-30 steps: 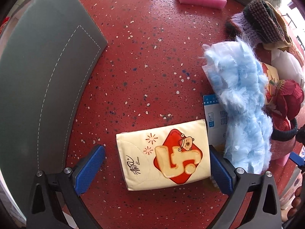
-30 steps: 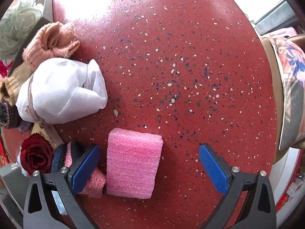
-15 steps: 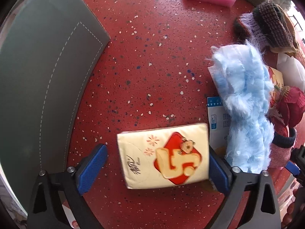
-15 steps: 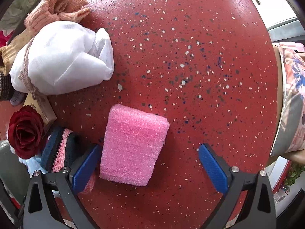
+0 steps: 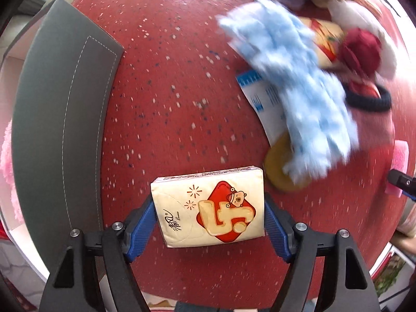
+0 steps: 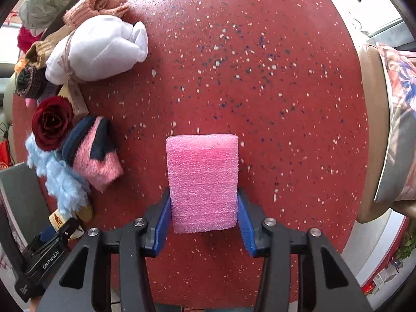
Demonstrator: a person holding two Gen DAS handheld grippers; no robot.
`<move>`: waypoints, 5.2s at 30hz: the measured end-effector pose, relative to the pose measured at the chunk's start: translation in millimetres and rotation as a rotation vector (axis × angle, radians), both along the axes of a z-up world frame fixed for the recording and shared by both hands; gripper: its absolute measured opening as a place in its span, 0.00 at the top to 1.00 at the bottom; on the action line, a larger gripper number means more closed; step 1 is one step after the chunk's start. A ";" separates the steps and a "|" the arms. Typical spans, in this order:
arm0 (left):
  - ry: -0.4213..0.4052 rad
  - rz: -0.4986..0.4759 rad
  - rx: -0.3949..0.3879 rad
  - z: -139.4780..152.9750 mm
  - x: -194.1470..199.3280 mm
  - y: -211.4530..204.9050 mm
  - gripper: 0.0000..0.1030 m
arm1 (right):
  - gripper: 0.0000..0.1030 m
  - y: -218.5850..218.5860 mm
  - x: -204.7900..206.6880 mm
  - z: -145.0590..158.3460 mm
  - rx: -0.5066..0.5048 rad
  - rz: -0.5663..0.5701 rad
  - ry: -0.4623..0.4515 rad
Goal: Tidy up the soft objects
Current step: 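Grasp the cartoon tissue pack with the left tool while the right tool grasps the pink foam block, then lift the tissue pack and pink foam block and hold them above the table, then carry the tissue pack with the left tool while the right tool carries the pink foam block over the box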
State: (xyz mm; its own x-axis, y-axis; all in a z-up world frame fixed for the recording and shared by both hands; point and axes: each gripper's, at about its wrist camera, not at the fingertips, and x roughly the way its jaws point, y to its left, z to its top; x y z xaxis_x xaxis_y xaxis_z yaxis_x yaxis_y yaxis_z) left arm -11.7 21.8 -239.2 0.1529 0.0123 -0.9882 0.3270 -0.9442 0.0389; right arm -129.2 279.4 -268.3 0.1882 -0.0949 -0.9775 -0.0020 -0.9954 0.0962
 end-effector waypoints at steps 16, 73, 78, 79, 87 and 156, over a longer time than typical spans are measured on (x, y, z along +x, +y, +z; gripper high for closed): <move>0.071 -0.212 -0.041 56.4 35.1 71.1 0.25 | 0.51 7.4 120.0 21.0 -0.071 0.167 -0.057; 0.166 -0.212 -0.098 102.9 61.5 86.4 0.25 | 0.51 12.6 87.8 82.8 -0.154 0.213 0.033; 0.167 -0.207 -0.099 103.7 61.9 86.0 0.25 | 0.51 11.1 88.2 82.7 -0.154 0.218 0.033; 0.167 -0.208 -0.099 103.7 62.0 86.0 0.25 | 0.51 10.9 88.3 82.5 -0.155 0.218 0.033; 0.168 -0.206 -0.100 103.9 61.2 86.1 0.25 | 0.51 10.2 88.3 82.8 -0.153 0.218 0.034; 0.411 0.262 -0.163 115.4 175.3 -205.9 0.25 | 0.51 -349.6 156.1 175.4 -0.135 0.627 0.281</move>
